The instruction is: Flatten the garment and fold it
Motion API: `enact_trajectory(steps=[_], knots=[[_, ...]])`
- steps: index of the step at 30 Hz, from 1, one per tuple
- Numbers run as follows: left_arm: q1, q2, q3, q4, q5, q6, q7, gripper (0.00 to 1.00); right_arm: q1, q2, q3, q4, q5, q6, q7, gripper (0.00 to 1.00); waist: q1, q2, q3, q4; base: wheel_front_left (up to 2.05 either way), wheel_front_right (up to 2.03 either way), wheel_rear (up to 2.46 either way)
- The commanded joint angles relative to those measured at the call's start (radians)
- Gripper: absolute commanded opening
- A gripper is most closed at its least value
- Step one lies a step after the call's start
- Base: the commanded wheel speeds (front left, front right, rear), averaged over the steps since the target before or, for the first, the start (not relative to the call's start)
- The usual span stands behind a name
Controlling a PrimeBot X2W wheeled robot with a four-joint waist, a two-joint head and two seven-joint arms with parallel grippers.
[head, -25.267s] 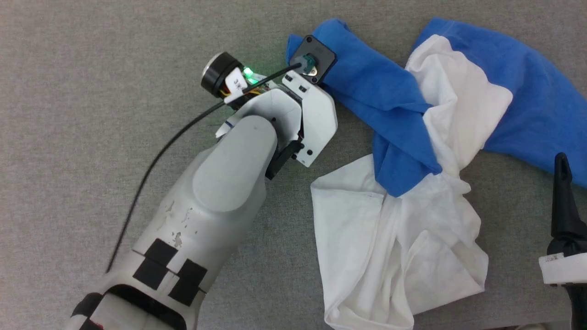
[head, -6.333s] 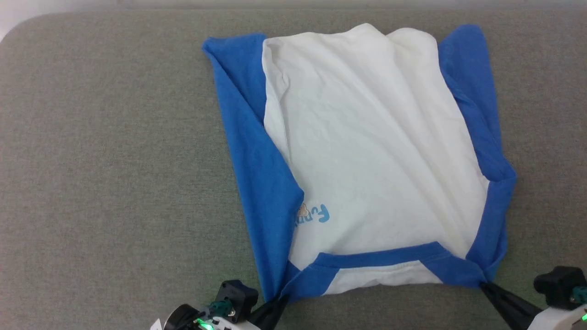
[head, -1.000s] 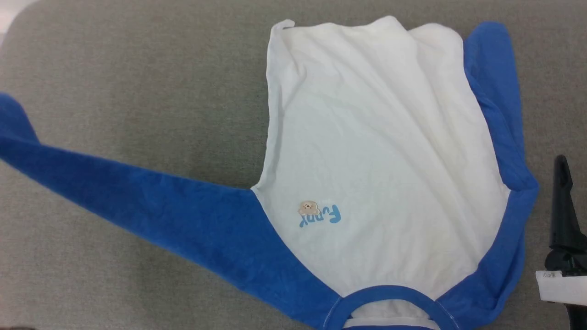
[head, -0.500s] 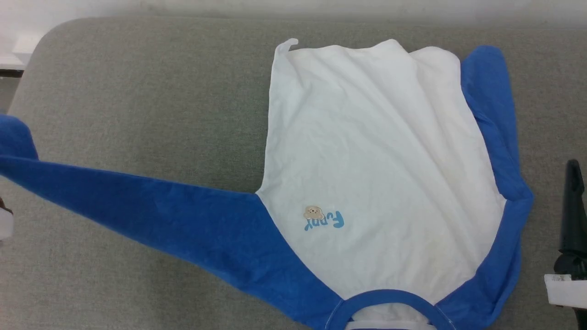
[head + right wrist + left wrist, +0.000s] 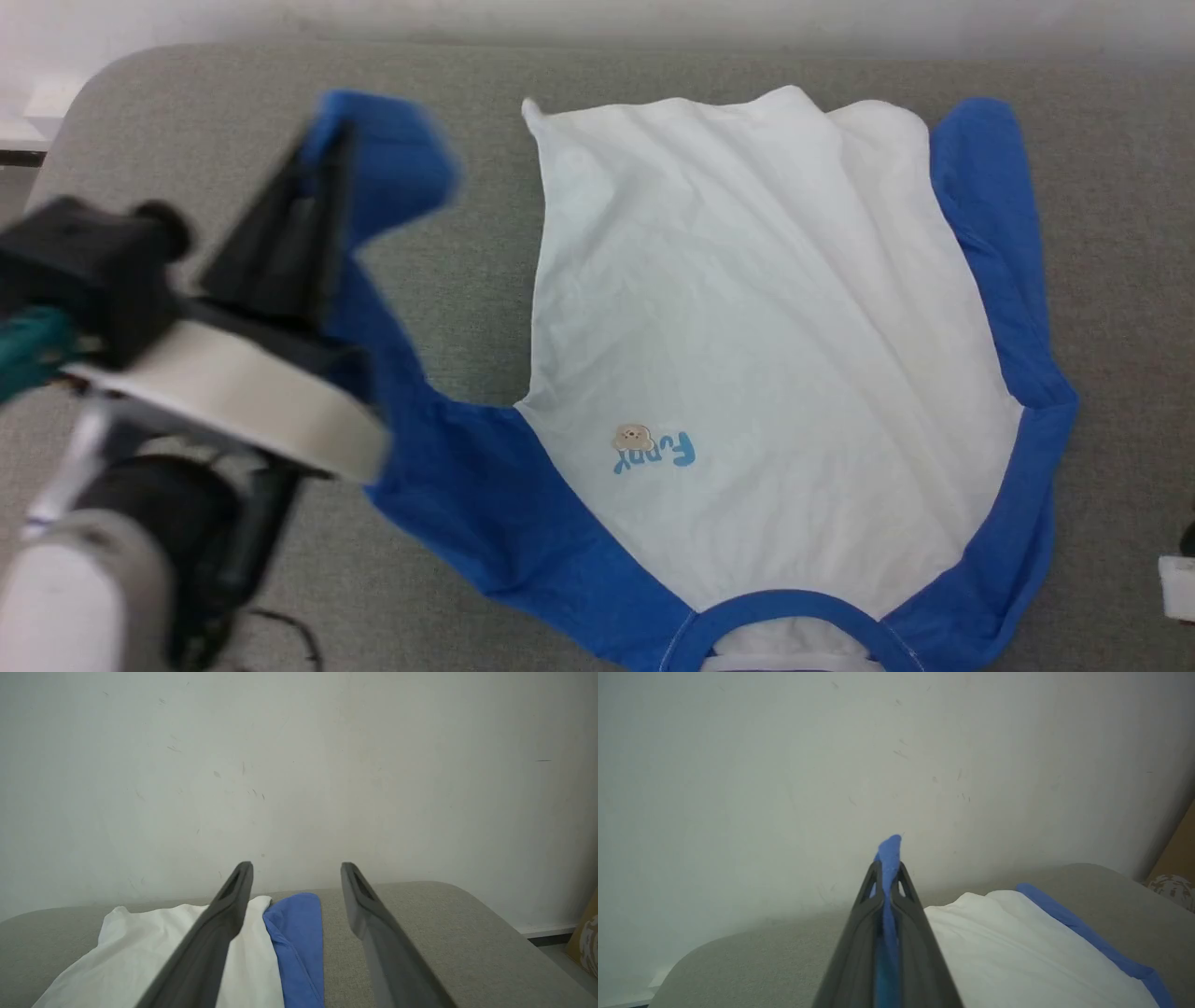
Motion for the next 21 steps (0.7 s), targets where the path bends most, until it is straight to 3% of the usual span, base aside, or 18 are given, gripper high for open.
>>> enact_trajectory(steps=[1,7,13,21], knots=[[-0.038,-0.025,-0.048,-0.009,0.018,-0.011,0.004,0.0,0.006,0.003,-0.01,-0.007,-0.007,-0.001,0.002,1.0,0.0,-0.0001,0.0,-0.002,0.0,0.0,0.0],[-0.159,-0.173,-0.329,0.052,0.088,-0.048,0.019,0.0,-0.002,0.007,-0.053,-0.015,-0.004,-0.001,-0.001,1.0,0.0,-0.0001,0.005,-0.014,0.0,0.0,0.0],[-0.213,-0.319,-0.533,0.243,0.111,-0.069,-0.062,0.0,-0.011,0.009,-0.087,-0.022,-0.001,-0.001,-0.002,1.0,0.0,-0.0001,0.019,-0.032,0.0,0.0,0.0],[-0.265,-0.352,-0.781,0.588,0.013,-0.035,-0.242,0.0,-0.037,0.006,-0.105,-0.025,0.015,-0.001,-0.004,1.0,0.0,-0.0001,0.071,-0.09,0.0,0.0,0.0]])
